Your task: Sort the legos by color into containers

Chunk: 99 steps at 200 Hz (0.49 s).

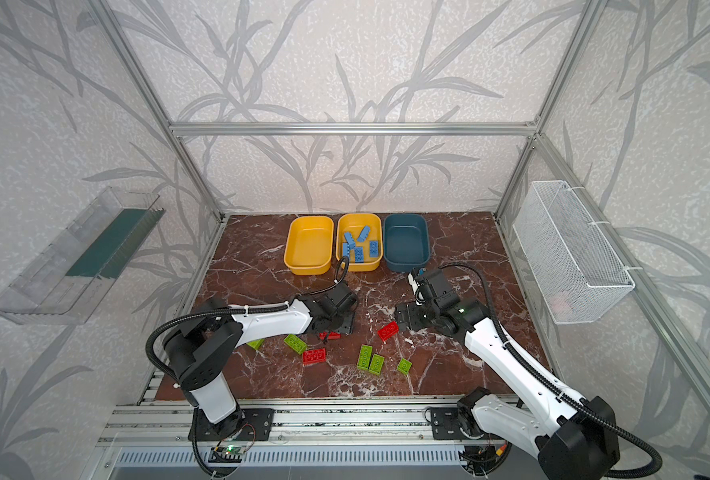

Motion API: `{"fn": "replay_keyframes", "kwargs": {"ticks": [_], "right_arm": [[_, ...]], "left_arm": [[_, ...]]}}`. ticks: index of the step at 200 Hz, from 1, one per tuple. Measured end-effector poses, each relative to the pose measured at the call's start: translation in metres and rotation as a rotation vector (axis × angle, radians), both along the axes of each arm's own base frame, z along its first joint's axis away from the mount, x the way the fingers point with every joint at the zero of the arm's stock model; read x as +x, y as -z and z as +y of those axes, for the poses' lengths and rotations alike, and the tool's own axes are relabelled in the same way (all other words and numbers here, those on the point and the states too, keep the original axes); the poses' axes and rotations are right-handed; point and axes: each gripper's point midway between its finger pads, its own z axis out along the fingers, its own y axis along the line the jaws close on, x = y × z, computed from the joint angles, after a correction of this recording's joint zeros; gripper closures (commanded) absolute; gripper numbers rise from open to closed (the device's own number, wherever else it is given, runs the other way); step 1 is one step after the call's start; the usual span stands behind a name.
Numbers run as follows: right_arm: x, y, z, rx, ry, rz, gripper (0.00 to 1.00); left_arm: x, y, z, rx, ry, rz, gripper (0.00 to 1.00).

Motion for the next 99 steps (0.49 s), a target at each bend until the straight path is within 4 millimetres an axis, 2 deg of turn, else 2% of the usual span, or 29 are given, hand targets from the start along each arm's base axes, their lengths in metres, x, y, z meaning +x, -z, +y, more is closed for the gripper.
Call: {"fn": "replay_keyframes", "kwargs": {"ticks": [62, 99], "right_arm": [[0.0, 0.0, -0.001, -0.002, 0.003, -0.002, 0.01], [-0.001, -0.001, -0.001, 0.005, 0.005, -0.006, 0.01]], "left_arm": [[-0.007, -0.008, 0.009, 0.061, -0.005, 0.035, 0.47], [0.002, -0.038, 0.002, 0.053, 0.002, 0.0, 0.48]]}}
